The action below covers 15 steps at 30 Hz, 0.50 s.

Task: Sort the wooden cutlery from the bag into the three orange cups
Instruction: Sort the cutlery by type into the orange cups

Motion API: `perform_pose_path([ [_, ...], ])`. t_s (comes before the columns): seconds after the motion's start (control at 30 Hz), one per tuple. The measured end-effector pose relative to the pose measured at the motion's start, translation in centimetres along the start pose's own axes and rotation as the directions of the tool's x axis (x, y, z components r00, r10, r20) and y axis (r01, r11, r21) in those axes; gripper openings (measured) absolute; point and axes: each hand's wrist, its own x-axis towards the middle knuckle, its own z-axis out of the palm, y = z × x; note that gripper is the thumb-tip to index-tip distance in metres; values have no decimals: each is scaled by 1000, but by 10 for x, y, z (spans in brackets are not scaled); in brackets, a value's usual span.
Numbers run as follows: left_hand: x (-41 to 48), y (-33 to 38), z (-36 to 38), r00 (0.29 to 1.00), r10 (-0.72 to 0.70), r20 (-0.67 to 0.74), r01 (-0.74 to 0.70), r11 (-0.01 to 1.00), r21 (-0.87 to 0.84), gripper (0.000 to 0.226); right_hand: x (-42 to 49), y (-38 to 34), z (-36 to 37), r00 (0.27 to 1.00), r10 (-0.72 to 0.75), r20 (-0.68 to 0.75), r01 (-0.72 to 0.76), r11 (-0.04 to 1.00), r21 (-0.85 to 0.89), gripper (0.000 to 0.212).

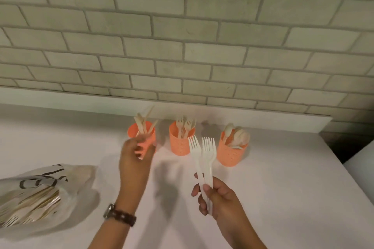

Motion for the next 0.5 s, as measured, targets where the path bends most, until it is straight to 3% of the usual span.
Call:
perform_pose_path([
  [0.07,-33,8,9,988,-32,152,38,999,-33,15,-3,1,-2,1000,-23,20,23,1000,-15,34],
  [0.2,-79,12,22,939,-117,322,152,985,-85,14,-10,3,-7,997,-61,37,64,996,-65,26],
  [0.3,-91,8,25,926,-157,344,192,979,-70,15,-12,8,-12,998,-63,0,62,987,-149,28],
  [0.4,-95,7,21,921,-192,338,228,971,-70,17,-4,13,-18,994,-94,-54,79,969,-234,12],
  [0.5,-94,4,15,926,-214,309,245,968,-62,16,18,10,-24,981,-179,-76,139,918,-371,11],
])
